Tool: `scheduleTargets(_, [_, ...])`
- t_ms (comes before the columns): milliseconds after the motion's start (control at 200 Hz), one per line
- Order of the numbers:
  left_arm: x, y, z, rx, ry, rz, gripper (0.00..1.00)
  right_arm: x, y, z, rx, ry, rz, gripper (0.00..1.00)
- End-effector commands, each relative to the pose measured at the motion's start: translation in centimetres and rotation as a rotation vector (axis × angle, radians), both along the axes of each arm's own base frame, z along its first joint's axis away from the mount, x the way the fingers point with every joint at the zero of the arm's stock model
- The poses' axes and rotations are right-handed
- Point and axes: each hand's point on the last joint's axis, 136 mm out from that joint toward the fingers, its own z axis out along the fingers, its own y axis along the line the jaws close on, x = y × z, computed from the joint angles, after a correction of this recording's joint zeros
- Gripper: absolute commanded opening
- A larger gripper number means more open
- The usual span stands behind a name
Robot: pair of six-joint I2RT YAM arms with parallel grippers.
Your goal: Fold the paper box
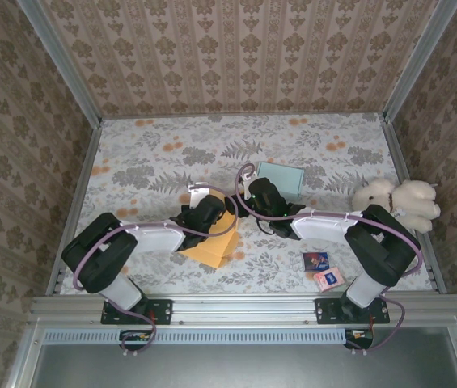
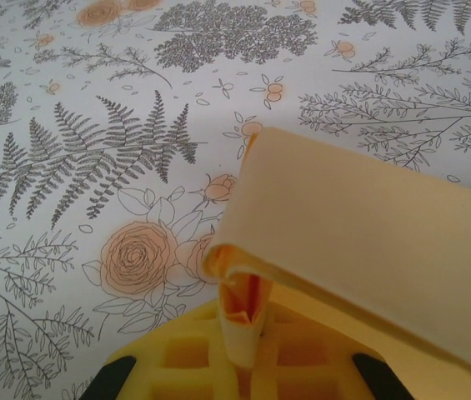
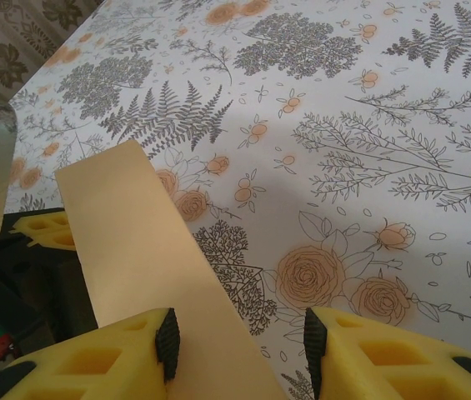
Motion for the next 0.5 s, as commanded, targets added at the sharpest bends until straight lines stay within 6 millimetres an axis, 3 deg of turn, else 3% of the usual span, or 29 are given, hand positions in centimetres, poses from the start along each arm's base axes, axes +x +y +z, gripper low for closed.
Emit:
scheduleTargets(0, [-1.2, 0.0, -3.2, 0.053, 0.086, -0.084, 0.0, -3.2, 0.8, -3.4, -0.05, 0.144, 0.1, 0.46])
scheduleTargets(295, [-1.9, -0.9, -2.8, 0.083, 0.024, -0.232, 0.0, -2.7, -0.2, 0.3, -0.067, 0.094, 0.08, 0.47])
scheduleTargets(490, [-2.9, -2.0, -2.0, 0.058, -0.016, -0.356, 0.0, -1.5, -3.4, 3.5, -0.073, 0.039, 0.017, 0.48])
